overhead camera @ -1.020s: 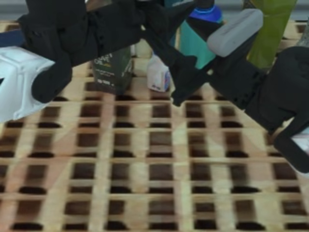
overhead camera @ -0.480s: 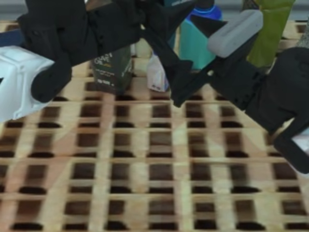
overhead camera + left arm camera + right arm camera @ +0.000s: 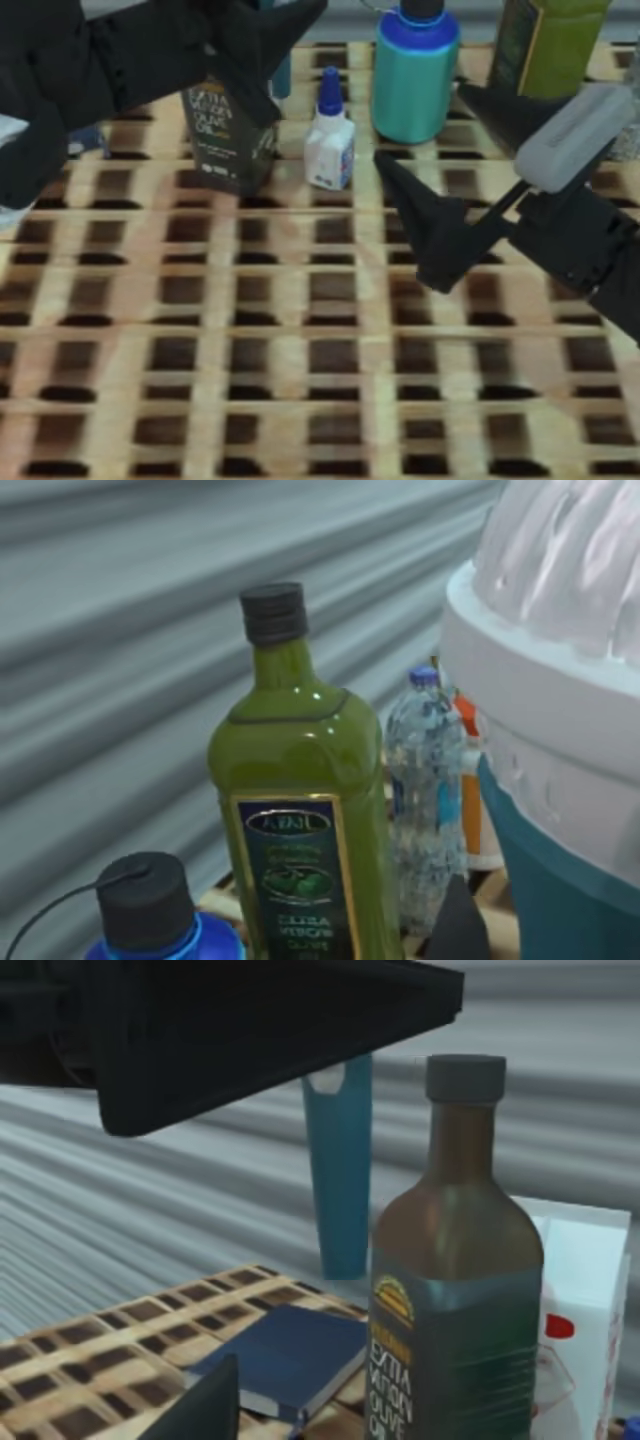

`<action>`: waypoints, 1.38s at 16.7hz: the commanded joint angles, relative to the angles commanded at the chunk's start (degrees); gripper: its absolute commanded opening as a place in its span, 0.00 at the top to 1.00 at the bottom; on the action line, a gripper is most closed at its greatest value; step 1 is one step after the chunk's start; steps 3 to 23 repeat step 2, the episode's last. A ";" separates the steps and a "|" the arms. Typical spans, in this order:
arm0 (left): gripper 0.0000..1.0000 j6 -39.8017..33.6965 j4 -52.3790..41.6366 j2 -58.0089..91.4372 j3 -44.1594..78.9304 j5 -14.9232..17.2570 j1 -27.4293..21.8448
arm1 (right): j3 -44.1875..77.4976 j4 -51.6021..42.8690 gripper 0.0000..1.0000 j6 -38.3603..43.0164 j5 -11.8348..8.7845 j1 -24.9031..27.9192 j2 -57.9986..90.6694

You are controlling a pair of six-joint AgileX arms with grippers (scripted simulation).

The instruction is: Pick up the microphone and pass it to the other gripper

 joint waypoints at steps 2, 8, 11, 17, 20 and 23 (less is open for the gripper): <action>1.00 0.03 -0.06 -0.29 -0.32 0.52 0.68 | -0.86 0.19 0.00 0.02 -0.24 -0.09 -0.88; 1.00 0.03 -0.06 -0.29 -0.32 0.52 0.68 | -0.86 0.19 0.00 0.02 -0.24 -0.09 -0.88; 1.00 0.03 -0.06 -0.29 -0.32 0.52 0.68 | -0.86 0.19 0.00 0.02 -0.24 -0.09 -0.88; 1.00 0.03 -0.06 -0.29 -0.32 0.52 0.68 | -0.86 0.19 0.00 0.02 -0.24 -0.09 -0.88; 1.00 0.03 -0.06 -0.29 -0.32 0.52 0.68 | -0.86 0.19 0.00 0.02 -0.24 -0.09 -0.88; 1.00 0.03 -0.06 -0.29 -0.32 0.52 0.68 | -0.86 0.19 0.00 0.02 -0.24 -0.09 -0.88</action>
